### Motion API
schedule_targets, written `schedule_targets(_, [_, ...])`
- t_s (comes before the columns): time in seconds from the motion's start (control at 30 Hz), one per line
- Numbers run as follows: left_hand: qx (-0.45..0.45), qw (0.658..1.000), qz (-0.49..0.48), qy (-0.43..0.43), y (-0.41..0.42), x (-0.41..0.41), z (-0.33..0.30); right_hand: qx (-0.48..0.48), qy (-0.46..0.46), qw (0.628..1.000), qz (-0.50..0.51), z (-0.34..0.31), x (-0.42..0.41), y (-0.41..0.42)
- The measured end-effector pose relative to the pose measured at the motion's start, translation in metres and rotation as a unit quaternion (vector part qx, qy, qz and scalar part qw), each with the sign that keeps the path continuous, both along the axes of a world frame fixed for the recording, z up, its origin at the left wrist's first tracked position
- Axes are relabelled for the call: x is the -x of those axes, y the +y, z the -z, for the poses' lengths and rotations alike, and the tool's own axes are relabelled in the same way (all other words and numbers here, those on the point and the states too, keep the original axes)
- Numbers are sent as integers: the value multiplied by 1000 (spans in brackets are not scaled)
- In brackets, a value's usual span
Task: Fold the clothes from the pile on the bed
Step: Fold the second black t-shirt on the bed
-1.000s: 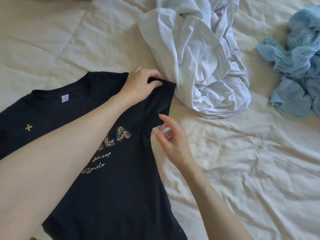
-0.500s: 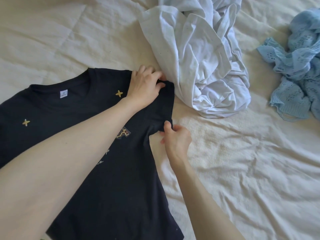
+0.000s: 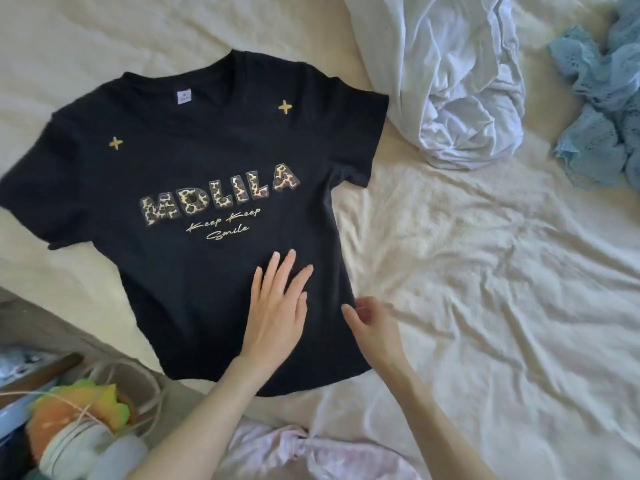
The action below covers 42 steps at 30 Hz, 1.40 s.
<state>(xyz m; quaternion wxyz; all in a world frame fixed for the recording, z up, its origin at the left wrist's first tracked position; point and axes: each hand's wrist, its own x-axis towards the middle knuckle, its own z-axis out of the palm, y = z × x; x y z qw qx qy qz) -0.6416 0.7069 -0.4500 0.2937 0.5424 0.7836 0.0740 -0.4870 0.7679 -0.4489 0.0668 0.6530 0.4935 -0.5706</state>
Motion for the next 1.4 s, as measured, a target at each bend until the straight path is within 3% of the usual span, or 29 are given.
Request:
schedule_targets(0.1, [42, 998, 41, 19, -54, -26, -11, -22, -20, 999, -27, -5, -13, -31])
schedule_targets(0.27, [21, 999, 18, -17, -84, -40, -19, -25, -1, 996, 87, -11, -23, -42])
schedule_targets(0.37, [-41, 994, -91, -49, -90, -28, -25, -20, -21, 994, 103, -11, -36, -46])
schedule_targets(0.47, [-89, 966, -243, 15, -105, 11, -29, 4, -41, 992, 115, -9, -45, -50])
schedule_targets(0.57, [-62, 909, -410, 41, -130, 63, -20, -3, -67, 993, 98, -9, -40, -47])
schedule_targets(0.67, [7, 845, -528, -82, -145, 96, -9, -18, -81, 992, 97, -9, -30, -47])
schedule_targets(0.77, [51, 825, -540, -162, -147, 103, 4, -30, -79, 991, 107, -8, -28, -48])
schedule_targets(0.93, [-23, 808, -577, -120, -155, 103, 1, -44, -35, 985, 163, -18, -36, -47])
schedule_targets(1.1, [-51, 828, -556, -62, -182, 84, -18, -103, -77, 985, 116, -25, -45, -56])
schedule_targets(1.3, [125, 872, -473, -24, -192, 93, -17, -52, -148, 987, 22, -25, -34, -44])
schedule_targets(1.4, [204, 874, -430, -97, -195, 104, -17, -58, -190, 980, -19, -35, -19, -41])
